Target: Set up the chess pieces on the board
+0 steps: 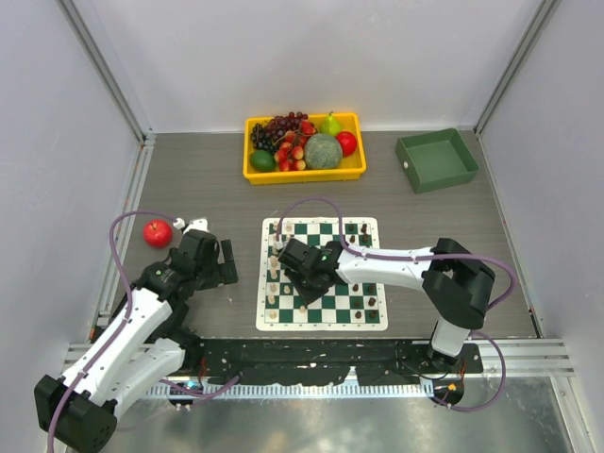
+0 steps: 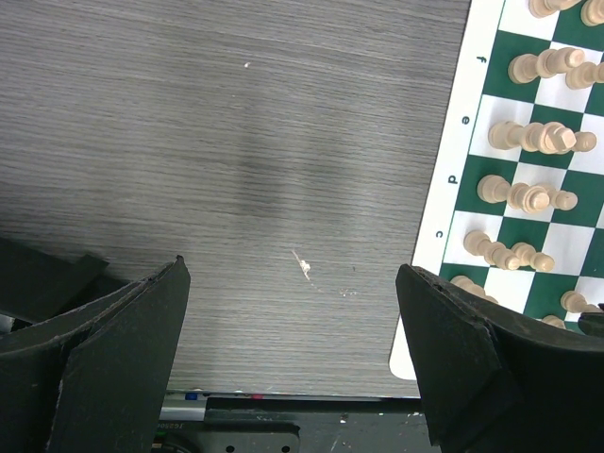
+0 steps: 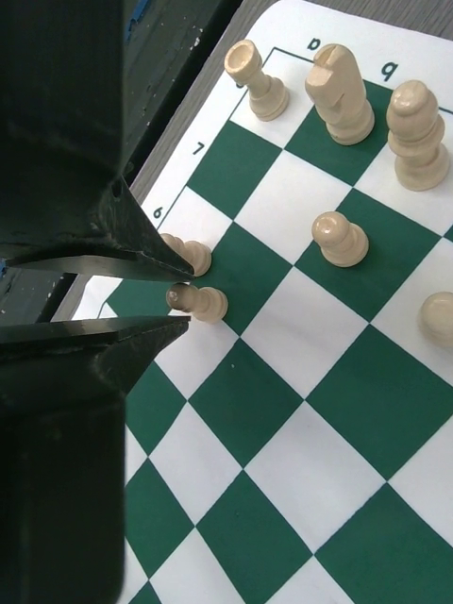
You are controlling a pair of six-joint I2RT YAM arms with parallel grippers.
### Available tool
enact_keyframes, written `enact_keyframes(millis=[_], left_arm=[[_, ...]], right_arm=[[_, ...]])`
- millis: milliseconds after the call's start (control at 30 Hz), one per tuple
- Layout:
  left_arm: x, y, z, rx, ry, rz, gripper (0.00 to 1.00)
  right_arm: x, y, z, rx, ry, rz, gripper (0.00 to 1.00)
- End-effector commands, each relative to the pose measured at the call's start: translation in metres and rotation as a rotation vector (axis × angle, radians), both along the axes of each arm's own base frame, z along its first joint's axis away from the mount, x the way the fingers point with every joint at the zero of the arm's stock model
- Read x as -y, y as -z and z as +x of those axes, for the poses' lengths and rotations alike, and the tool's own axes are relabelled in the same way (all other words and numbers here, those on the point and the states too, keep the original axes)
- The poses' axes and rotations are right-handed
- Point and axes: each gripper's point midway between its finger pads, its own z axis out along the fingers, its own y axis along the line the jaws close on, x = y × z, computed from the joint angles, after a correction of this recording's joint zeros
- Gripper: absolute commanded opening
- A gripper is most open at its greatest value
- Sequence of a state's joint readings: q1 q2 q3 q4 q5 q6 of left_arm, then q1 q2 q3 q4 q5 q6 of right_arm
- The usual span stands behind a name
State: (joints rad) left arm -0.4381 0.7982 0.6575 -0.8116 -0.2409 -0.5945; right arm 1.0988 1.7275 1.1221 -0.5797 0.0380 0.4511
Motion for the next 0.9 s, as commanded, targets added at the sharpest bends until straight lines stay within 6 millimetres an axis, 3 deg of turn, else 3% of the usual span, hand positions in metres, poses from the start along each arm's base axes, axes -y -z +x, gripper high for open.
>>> enact_keyframes(millis=[0, 233, 400, 533, 867], left_arm=[[0.002, -0.003, 0.004, 0.022, -0.003, -0.014, 0.99], [0.001, -0.003, 0.004, 0.022, -0.004, -0.011, 0.99], [0.001, -0.003, 0.004, 0.02, -0.002, -0.01, 0.99], [0.001, -0.001, 0.003, 0.017, -0.003, -0.011, 0.99], [-0.002, -0.003, 0.002, 0.027, -0.013, -0.003, 0.99]], right_arm=[[-0.01, -0.005, 0.003, 0.013, -0.012, 0.023, 0.28], [-0.01, -0.013, 0.009, 0.049, 0.004, 0.031, 0.22], [-0.004, -0.033, 0.024, 0.143, 0.057, 0.039, 0.2], [-0.011, -0.048, 0.029, 0.168, 0.052, 0.07, 0.2], [-0.033, -0.043, 0.015, 0.132, -0.014, 0.091, 0.2]])
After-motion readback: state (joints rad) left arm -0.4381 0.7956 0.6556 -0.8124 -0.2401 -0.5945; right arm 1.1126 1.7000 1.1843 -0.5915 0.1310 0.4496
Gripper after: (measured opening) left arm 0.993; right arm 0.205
